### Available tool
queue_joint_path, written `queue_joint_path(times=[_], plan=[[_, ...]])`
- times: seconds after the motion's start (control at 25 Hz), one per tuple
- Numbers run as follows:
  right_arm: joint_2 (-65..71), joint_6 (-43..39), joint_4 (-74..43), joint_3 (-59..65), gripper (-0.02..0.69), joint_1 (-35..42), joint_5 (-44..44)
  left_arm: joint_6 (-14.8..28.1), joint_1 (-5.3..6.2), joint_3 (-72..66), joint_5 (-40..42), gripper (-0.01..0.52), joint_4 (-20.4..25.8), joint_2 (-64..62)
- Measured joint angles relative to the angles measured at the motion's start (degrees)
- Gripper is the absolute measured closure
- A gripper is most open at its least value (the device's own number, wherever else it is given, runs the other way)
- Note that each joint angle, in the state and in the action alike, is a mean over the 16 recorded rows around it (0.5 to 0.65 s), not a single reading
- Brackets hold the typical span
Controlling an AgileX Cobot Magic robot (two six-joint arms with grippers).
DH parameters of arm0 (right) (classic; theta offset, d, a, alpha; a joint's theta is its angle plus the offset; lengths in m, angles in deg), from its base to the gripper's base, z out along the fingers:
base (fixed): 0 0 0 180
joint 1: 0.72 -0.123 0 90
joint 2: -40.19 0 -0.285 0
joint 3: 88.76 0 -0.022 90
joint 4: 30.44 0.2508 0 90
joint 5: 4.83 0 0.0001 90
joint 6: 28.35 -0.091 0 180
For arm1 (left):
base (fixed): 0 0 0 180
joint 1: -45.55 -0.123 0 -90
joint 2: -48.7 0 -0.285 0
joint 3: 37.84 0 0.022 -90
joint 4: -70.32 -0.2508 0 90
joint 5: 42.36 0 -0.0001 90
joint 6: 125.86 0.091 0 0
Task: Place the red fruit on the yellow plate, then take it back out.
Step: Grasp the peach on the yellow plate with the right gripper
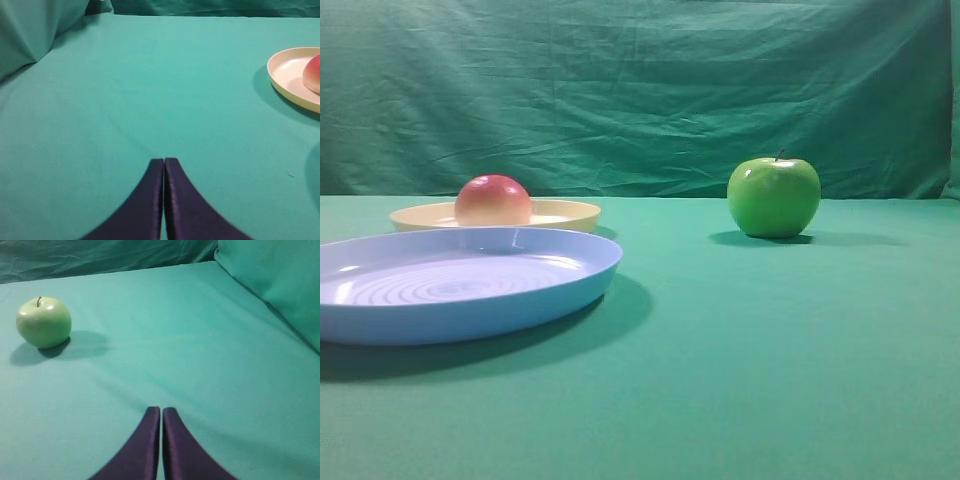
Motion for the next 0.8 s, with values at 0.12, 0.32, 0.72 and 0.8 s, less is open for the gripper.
queue_joint_path(times=[0.12,0.32,0.72,0.8], plan=[[0.0,0.4,0.0,0.0,0.665,0.0,0.0,0.0,0.0,0.0,0.0,0.514,0.0,0.0],[0.0,0.6,0.8,0.0,0.665,0.0,0.4,0.0,0.0,0.0,0.0,0.514,0.0,0.0],[1.6,0.7,3.3,-2.8,0.665,-0.7,4.0,0.0,0.0,0.0,0.0,0.514,0.0,0.0],[2.9,0.7,3.8,-5.1,0.665,-1.3,3.6,0.0,0.0,0.0,0.0,0.514,0.0,0.0]])
